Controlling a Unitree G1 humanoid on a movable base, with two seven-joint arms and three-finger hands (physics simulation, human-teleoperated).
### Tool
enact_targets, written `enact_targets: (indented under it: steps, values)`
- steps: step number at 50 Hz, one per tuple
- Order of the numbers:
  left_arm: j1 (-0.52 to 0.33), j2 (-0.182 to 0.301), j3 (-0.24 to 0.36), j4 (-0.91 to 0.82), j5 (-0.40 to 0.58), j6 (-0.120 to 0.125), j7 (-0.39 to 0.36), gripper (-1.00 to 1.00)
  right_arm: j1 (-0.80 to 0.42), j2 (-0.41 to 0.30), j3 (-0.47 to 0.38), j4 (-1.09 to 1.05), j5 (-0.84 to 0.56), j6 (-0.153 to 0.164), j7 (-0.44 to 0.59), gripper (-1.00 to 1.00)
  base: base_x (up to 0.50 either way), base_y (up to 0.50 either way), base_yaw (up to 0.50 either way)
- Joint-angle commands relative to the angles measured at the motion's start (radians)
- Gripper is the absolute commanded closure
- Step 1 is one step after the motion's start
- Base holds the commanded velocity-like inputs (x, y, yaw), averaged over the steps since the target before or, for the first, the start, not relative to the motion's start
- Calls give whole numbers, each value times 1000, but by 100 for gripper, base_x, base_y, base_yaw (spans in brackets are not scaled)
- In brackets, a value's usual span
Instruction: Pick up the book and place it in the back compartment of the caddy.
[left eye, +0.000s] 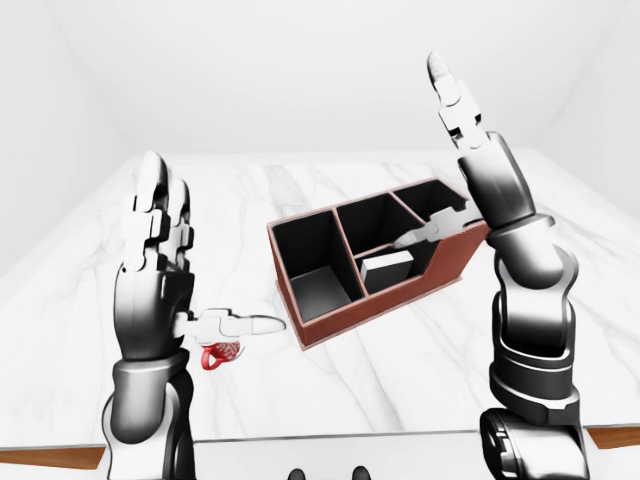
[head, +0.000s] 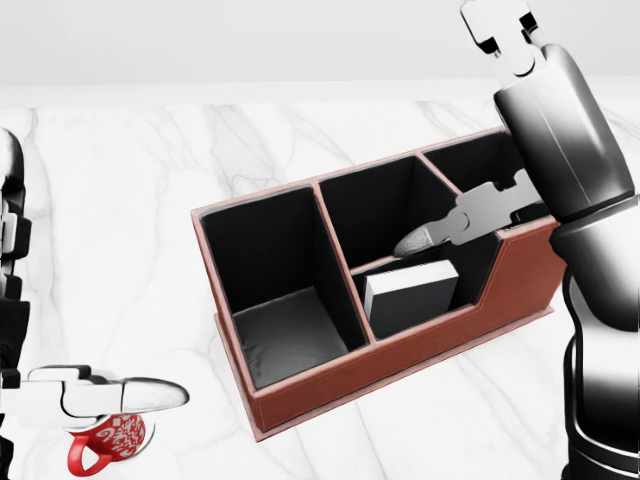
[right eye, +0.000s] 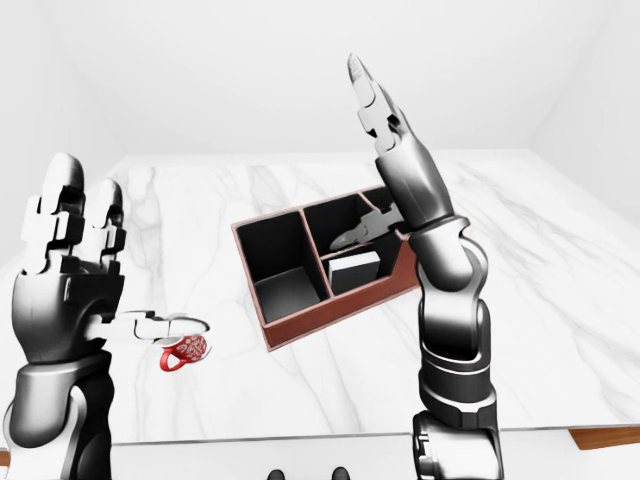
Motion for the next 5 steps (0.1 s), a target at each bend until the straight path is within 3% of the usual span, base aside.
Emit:
enact_targets:
  steps: [1,5]
  values:
    - [-14,8,50,-110,-16,0,-15,-100,64,-28,-44,-119,68,0,4,-100,0,0,0]
    - [-23,13,66,-157,-21,0,-20,-100,81,-41,-70,-177,103,0,15,-100,0,0,0]
